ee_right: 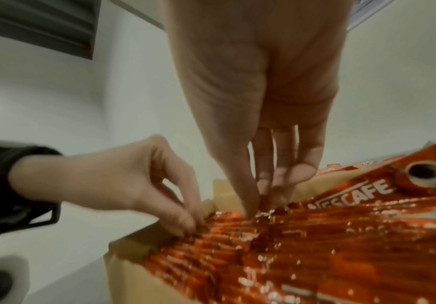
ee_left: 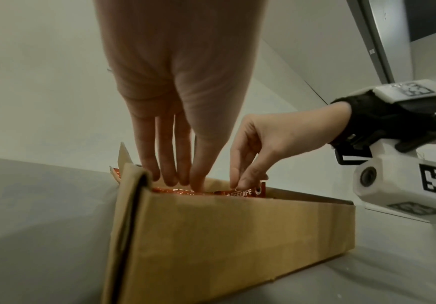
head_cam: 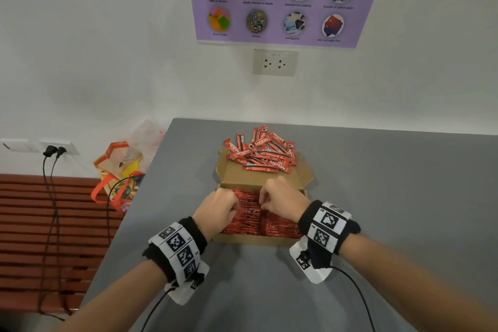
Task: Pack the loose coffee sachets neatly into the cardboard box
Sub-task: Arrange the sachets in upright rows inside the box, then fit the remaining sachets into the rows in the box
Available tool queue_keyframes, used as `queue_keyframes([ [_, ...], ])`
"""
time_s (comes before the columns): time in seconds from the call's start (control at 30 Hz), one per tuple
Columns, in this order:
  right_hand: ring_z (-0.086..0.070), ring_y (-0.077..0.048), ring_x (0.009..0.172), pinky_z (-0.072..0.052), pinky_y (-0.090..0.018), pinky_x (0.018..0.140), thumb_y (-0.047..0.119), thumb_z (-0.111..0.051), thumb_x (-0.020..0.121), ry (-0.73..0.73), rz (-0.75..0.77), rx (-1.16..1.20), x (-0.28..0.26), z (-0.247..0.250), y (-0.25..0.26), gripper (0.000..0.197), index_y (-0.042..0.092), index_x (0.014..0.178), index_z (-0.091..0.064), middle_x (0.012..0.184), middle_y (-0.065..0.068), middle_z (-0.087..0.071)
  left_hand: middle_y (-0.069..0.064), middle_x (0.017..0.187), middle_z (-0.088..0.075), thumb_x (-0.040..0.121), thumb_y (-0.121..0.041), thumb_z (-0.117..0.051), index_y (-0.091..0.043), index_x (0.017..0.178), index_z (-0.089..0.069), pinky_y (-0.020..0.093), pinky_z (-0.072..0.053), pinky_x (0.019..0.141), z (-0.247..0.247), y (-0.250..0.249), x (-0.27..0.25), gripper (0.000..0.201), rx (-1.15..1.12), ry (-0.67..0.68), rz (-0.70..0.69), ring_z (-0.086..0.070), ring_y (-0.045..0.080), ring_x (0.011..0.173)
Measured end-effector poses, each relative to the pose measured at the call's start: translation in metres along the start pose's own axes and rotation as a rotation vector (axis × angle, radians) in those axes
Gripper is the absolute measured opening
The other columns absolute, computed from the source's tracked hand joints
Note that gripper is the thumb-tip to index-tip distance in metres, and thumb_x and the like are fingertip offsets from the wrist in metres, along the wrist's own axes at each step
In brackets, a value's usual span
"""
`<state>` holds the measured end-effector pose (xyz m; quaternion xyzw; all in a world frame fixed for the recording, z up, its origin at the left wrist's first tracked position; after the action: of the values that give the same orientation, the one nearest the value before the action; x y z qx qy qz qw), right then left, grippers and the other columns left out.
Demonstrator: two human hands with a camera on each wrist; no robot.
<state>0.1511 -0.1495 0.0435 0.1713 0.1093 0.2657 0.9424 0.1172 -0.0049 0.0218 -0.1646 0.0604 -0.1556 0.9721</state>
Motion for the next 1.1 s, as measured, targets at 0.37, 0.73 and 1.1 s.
queue_keyframes([
  [0.37, -0.041, -0.015, 0.130, -0.028, -0.024, 0.109, 0.022, -0.050, 0.096, 0.007, -0.038, -0.075, -0.056, -0.009, -0.040, 0.042, 0.013, 0.137, -0.045, 0.142, -0.002, -0.046, 0.006, 0.158, 0.004, 0.098, -0.043, -0.009, -0.008, 0.148, 0.005, 0.022, 0.008, 0.109, -0.020, -0.015, -0.019, 0.063, 0.116, 0.194, -0.030, 0.005, 0.017, 0.145],
  [0.73, -0.036, -0.015, 0.135, -0.023, -0.023, 0.112, 0.019, -0.041, 0.099, -0.043, -0.008, -0.080, -0.053, -0.019, -0.033, 0.043, 0.011, 0.141, -0.039, 0.148, -0.003, -0.037, 0.011, 0.157, 0.011, 0.044, -0.069, 0.046, -0.005, 0.147, 0.009, 0.035, 0.003, 0.117, -0.037, -0.011, -0.016, 0.127, 0.254, 0.308, -0.026, 0.009, 0.021, 0.145],
  [1.1, -0.047, -0.017, 0.122, -0.038, -0.029, 0.104, 0.031, -0.061, 0.088, -0.163, -0.084, 0.136, -0.003, 0.039, -0.046, 0.052, 0.016, 0.135, -0.044, 0.132, -0.004, -0.051, 0.018, 0.155, -0.010, 0.096, -0.028, -0.047, -0.008, 0.149, -0.004, 0.036, -0.013, 0.118, 0.050, 0.009, 0.051, 0.071, -0.048, -0.045, 0.103, -0.010, 0.028, 0.144],
])
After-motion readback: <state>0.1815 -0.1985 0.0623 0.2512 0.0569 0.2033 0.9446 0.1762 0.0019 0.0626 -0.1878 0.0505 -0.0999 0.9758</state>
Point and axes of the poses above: each hand's wrist, its own x-axis towards the middle knuckle, its own z-axis out of the back of the hand, y = z × x, the point moved 4 cm from there along x, towards the middle knuckle
